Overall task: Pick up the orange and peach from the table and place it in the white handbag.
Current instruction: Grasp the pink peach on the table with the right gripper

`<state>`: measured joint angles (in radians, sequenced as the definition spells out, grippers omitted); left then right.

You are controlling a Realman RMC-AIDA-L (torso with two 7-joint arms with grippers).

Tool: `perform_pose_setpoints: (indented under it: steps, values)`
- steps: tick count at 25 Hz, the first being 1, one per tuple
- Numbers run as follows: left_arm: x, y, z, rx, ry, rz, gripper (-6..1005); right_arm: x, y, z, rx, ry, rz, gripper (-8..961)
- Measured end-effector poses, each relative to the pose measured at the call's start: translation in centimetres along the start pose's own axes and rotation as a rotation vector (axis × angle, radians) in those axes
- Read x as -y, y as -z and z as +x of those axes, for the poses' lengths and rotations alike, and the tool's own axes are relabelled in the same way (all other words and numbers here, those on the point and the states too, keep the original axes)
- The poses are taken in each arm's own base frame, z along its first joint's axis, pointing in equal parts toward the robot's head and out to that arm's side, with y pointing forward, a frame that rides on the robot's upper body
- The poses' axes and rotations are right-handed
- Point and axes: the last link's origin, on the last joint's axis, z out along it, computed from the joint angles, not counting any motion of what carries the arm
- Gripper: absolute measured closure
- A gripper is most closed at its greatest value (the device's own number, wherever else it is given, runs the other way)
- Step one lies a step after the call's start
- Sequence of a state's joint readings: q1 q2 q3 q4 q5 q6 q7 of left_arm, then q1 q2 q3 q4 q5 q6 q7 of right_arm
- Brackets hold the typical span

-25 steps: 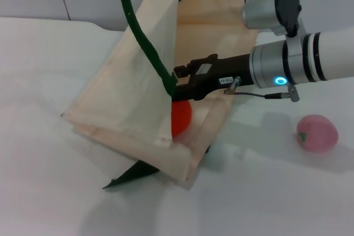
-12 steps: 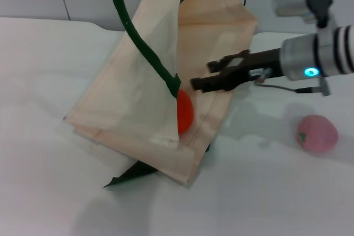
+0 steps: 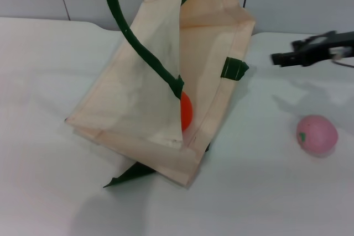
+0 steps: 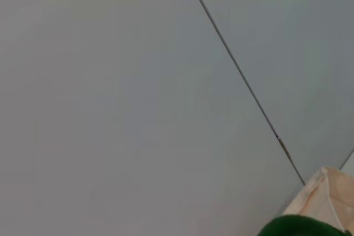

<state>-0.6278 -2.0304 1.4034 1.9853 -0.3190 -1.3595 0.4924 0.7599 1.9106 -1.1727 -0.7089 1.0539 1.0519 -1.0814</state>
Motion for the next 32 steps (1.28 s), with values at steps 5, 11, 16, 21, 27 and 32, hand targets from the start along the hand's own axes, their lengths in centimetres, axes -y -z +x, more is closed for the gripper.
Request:
perform_pose_setpoints:
  steps: [5, 11, 16, 21, 27, 32]
  values:
    - [0.1, -0.1, -0.3, 0.011, 0.004, 0.003, 880, 0.8, 2.3, 0.8, -0.015, -0.025, 0.065, 219]
    - [0.3, -0.5, -0.8, 0.041, -0.003, 0.019, 880, 0.3, 3.6, 2.2, -0.102, -0.053, 0.054, 218]
    - [0.3, -0.8, -1.2, 0.057, 0.002, 0.015, 880, -0.7, 3.7, 2.6, -0.147, -0.064, -0.014, 215]
    - [0.3, -1.1, -1.5, 0.071, 0.005, 0.009, 880, -0.7, 3.9, 3.7, -0.234, -0.065, -0.01, 217]
    - [0.3, -1.1, -1.5, 0.071, 0.003, 0.01, 880, -0.1, 4.1, 5.0, -0.3, -0.069, 0.026, 220]
    - [0.3, -1.1, -1.6, 0.073, 0.003, 0.009, 879, 0.0, 4.1, 5.8, -0.34, -0.083, 0.035, 221]
